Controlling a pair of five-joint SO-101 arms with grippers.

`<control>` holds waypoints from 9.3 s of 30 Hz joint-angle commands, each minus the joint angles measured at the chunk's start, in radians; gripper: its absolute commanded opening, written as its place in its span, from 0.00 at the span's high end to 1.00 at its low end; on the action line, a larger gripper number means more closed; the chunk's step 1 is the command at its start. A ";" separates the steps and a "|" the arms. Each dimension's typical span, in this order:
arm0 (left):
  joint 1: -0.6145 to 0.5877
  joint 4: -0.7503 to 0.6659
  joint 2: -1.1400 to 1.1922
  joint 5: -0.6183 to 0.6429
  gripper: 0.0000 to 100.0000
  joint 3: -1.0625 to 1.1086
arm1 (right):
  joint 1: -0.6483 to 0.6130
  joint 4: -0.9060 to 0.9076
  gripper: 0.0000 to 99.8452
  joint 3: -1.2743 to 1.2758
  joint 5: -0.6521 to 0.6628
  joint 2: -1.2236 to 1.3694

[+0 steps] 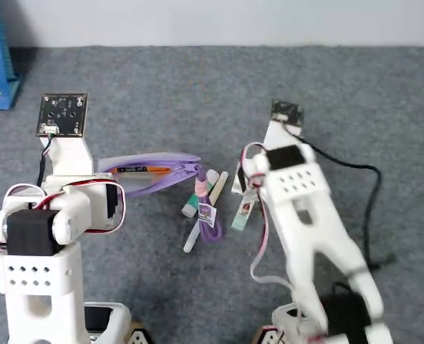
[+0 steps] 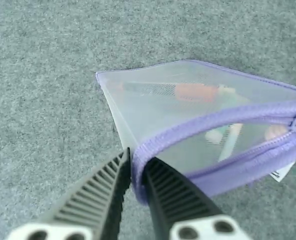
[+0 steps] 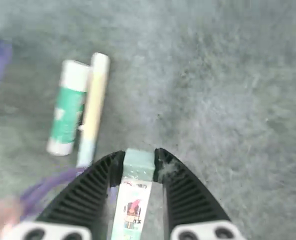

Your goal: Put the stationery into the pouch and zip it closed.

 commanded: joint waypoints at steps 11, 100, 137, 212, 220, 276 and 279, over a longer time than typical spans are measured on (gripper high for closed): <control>-0.025 0.006 0.000 0.006 0.99 -0.005 | -0.197 -0.079 0.99 -0.051 0.124 -0.604; -0.048 0.008 0.000 0.006 0.99 -0.005 | -0.165 -0.483 0.75 0.040 -0.117 0.289; -0.048 0.008 0.000 0.006 0.99 -0.004 | -0.015 -0.232 0.99 -0.144 -0.104 0.479; -0.048 0.008 0.000 0.005 0.99 0.007 | 0.185 -0.113 0.83 -0.144 0.149 0.461; -0.048 0.008 0.000 0.005 0.99 0.007 | 0.177 -0.222 0.85 -0.138 0.147 0.470; 0.069 0.051 0.009 0.029 0.99 -0.266 | -0.318 -0.690 0.99 0.356 0.241 -0.947; 0.069 0.046 0.009 0.052 0.99 -0.232 | -0.361 -0.860 0.99 0.459 0.241 -0.993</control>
